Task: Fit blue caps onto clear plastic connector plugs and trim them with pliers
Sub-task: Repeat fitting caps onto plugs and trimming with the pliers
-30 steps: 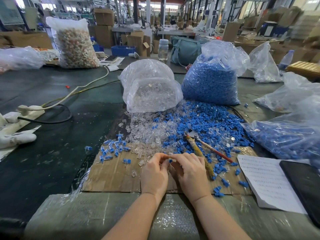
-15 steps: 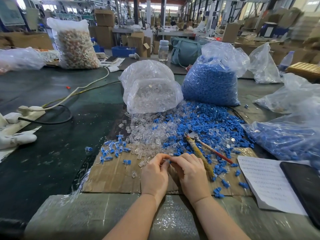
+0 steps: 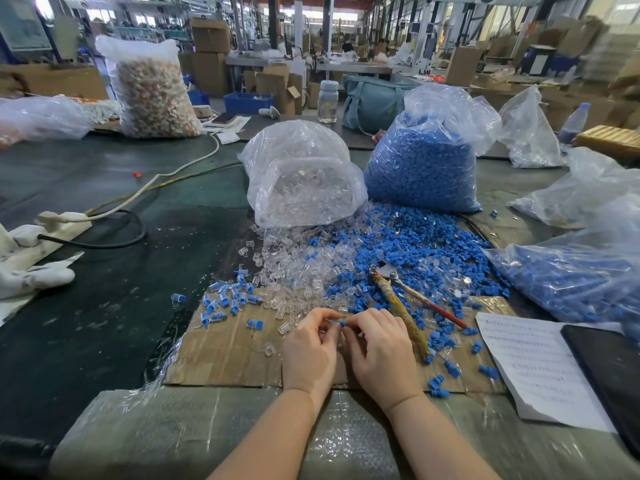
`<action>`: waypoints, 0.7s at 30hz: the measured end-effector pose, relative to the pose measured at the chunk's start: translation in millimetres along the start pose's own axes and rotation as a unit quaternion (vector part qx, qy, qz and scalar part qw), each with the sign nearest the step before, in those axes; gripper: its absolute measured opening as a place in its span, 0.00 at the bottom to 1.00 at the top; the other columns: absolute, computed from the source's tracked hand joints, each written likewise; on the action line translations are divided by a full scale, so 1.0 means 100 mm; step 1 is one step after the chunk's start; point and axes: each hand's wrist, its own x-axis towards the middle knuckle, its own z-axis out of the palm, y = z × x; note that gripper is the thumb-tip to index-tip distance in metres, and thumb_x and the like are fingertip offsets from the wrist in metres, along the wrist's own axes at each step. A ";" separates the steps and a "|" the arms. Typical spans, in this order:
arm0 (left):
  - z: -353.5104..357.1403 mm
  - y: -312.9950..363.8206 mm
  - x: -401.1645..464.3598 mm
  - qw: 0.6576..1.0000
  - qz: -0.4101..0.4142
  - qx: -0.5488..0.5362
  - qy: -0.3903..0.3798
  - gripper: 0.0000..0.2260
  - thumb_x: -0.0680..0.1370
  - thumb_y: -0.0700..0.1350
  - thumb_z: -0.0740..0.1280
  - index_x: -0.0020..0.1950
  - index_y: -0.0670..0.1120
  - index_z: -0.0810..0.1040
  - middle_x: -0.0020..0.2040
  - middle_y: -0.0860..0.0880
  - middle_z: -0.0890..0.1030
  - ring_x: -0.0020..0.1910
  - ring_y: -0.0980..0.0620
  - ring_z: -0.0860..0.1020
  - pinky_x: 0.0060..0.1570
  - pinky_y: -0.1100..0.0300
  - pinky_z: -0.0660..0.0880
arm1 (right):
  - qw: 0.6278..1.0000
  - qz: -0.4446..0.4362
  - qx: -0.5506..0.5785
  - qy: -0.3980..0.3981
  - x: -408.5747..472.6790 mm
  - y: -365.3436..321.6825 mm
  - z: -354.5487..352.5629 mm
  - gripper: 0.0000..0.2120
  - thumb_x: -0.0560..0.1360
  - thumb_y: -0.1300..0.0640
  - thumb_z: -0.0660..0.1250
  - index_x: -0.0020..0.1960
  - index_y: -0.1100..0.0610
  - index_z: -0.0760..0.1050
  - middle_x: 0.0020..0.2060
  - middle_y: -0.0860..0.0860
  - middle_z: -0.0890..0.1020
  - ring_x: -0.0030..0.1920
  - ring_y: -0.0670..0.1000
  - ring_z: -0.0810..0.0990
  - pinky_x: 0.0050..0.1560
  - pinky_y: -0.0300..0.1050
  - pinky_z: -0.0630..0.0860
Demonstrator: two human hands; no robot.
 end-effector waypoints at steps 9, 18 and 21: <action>0.00 -0.02 0.00 1.000 0.003 0.005 0.000 0.15 0.75 0.38 0.67 0.38 0.59 0.74 0.35 0.58 0.79 0.35 0.63 0.77 0.36 0.75 0.70 | 0.999 -0.025 0.024 0.014 0.02 0.01 -0.01 0.16 0.73 0.50 0.57 0.48 0.54 0.82 0.38 0.48 0.80 0.38 0.53 0.78 0.37 0.49 0.75; 0.01 -0.04 0.01 1.000 -0.003 -0.004 0.006 0.16 0.75 0.38 0.67 0.37 0.61 0.74 0.34 0.58 0.79 0.34 0.63 0.77 0.37 0.69 0.73 | 0.999 -0.019 0.028 0.012 0.01 0.03 0.03 0.16 0.75 0.49 0.56 0.47 0.54 0.81 0.39 0.48 0.80 0.39 0.53 0.78 0.38 0.49 0.75; 0.01 -0.04 0.01 1.000 -0.005 -0.001 0.007 0.16 0.75 0.39 0.67 0.38 0.61 0.73 0.34 0.58 0.79 0.33 0.62 0.76 0.36 0.70 0.73 | 0.999 -0.021 0.030 0.012 0.02 0.03 0.02 0.17 0.75 0.49 0.56 0.49 0.54 0.82 0.38 0.48 0.80 0.38 0.53 0.78 0.38 0.49 0.76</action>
